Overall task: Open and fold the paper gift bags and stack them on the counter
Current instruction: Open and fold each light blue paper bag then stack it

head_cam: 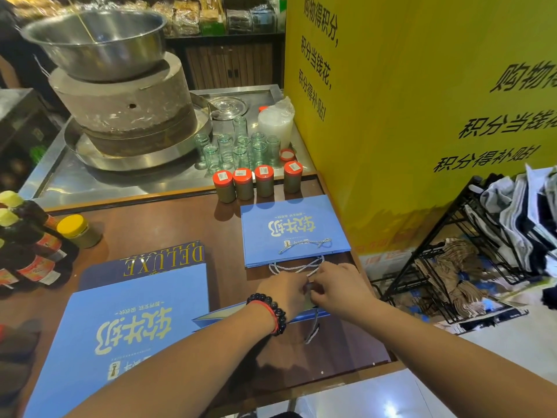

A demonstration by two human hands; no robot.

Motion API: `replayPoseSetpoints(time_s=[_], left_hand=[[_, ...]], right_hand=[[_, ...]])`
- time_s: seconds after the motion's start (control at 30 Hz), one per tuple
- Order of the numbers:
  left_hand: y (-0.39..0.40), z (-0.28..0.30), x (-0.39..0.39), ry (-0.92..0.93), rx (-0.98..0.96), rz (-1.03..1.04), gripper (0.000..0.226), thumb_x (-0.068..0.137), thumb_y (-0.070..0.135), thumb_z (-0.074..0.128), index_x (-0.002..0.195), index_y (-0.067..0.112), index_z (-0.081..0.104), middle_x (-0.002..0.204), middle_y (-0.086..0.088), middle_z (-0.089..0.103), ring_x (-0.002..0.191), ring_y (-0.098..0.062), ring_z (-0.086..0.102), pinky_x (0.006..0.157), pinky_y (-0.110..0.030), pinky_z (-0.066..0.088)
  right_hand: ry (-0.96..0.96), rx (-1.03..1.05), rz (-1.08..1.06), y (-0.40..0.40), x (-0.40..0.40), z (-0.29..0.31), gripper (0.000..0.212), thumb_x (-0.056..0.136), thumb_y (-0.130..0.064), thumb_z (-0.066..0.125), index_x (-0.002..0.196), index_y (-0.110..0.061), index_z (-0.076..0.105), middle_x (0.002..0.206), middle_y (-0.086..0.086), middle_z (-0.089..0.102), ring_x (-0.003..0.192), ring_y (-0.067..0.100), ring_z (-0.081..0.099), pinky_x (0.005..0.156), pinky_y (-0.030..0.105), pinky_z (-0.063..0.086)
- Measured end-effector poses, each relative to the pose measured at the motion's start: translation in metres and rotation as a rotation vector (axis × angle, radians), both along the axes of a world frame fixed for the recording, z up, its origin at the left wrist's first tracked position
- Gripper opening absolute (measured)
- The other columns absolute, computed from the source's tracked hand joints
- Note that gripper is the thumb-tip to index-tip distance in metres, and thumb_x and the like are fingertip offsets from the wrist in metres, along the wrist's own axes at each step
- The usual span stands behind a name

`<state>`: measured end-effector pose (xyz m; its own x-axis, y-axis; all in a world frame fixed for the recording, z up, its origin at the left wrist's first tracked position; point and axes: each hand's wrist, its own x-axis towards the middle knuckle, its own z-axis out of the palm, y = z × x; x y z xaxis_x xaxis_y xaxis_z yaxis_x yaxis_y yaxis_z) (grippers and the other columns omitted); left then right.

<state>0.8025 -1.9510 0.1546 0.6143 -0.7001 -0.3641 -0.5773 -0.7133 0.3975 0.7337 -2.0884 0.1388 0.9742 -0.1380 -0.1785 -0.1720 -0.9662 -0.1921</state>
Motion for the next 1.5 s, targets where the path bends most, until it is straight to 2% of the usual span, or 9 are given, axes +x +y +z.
replayPoseSetpoints(time_s=[0.13,0.33,0.47,0.6,0.83,1.0,1.2,1.33,1.5], left_hand=[[-0.001,-0.004,0.005,-0.034,-0.015,0.015,0.015,0.094,0.024,0.041,0.087,0.024,0.054,0.085,0.001,0.058,0.077,-0.022,0.055,0.063,-0.029,0.041],[0.003,-0.016,0.016,-0.085,-0.089,0.026,0.013,0.098,0.030,0.045,0.091,0.025,0.055,0.100,0.002,0.057,0.089,-0.022,0.058,0.071,-0.033,0.045],[0.009,-0.025,0.020,-0.076,-0.205,0.017,0.014,0.097,0.030,0.048,0.107,0.026,0.056,0.110,0.005,0.054,0.095,-0.019,0.056,0.080,-0.034,0.049],[0.024,-0.027,0.025,-0.132,-0.323,-0.077,0.014,0.093,0.015,0.045,0.102,0.021,0.053,0.105,0.004,0.051,0.092,-0.016,0.052,0.074,-0.029,0.045],[0.079,-0.026,0.034,-0.259,-0.344,-0.250,0.033,0.082,0.038,0.043,0.084,0.014,0.066,0.107,0.000,0.059,0.098,-0.018,0.055,0.080,-0.030,0.050],[0.114,-0.023,0.042,-0.380,-0.306,-0.213,0.011,0.065,0.013,0.076,0.068,0.016,0.065,0.101,-0.006,0.064,0.086,-0.025,0.067,0.063,-0.027,0.056],[0.124,-0.027,0.041,-0.409,-0.323,-0.193,0.018,0.065,0.008,0.083,0.073,0.014,0.069,0.097,-0.008,0.064,0.085,-0.027,0.066,0.062,-0.029,0.056],[0.128,-0.035,0.044,-0.392,-0.299,-0.173,0.013,0.068,0.007,0.078,0.076,0.010,0.068,0.100,-0.012,0.062,0.087,-0.032,0.065,0.064,-0.035,0.058],[0.129,-0.041,0.045,-0.415,-0.312,-0.130,0.010,0.072,0.006,0.073,0.080,0.010,0.069,0.098,-0.009,0.061,0.088,-0.032,0.062,0.065,-0.037,0.057]], right_hand=[[-0.068,0.129,-0.059,-0.004,-0.005,0.005,0.025,0.079,-0.031,0.061,0.058,-0.019,0.057,0.089,-0.008,0.050,0.070,-0.002,0.038,0.079,0.024,0.021],[-0.082,0.391,-0.175,-0.028,-0.019,0.004,0.030,0.067,-0.041,0.054,0.042,-0.027,0.044,0.095,-0.010,0.055,0.084,0.013,0.055,0.076,0.033,0.045],[-0.040,0.505,-0.202,-0.034,-0.019,0.003,0.030,0.084,-0.031,0.064,0.055,-0.026,0.057,0.096,-0.007,0.056,0.087,0.011,0.057,0.079,0.038,0.047],[-0.079,0.578,-0.249,-0.037,-0.015,0.000,0.033,0.091,-0.030,0.054,0.074,-0.003,0.061,0.087,0.009,0.058,0.085,0.020,0.055,0.080,0.044,0.045],[-0.218,0.424,-0.179,-0.035,-0.005,0.000,0.025,0.091,-0.016,0.055,0.069,-0.005,0.062,0.080,0.004,0.057,0.083,0.018,0.051,0.075,0.041,0.042],[-0.635,0.124,-0.048,-0.014,-0.028,0.002,0.020,0.081,-0.025,0.055,0.069,-0.013,0.066,0.070,0.000,0.058,0.063,0.019,0.052,0.054,0.034,0.040],[-0.013,0.418,-0.439,0.038,-0.034,-0.033,0.014,0.085,-0.047,0.059,0.092,-0.035,0.063,0.077,-0.012,0.064,0.080,0.012,0.062,0.062,0.028,0.042],[-0.010,0.757,-0.580,0.049,-0.018,-0.042,0.016,0.090,-0.026,0.064,0.074,-0.023,0.063,0.065,0.002,0.066,0.070,0.022,0.063,0.056,0.021,0.041],[0.122,0.672,-0.591,0.054,-0.027,-0.065,0.034,0.091,-0.012,0.058,0.059,-0.020,0.050,0.061,-0.005,0.051,0.060,0.007,0.048,0.050,0.016,0.031]])
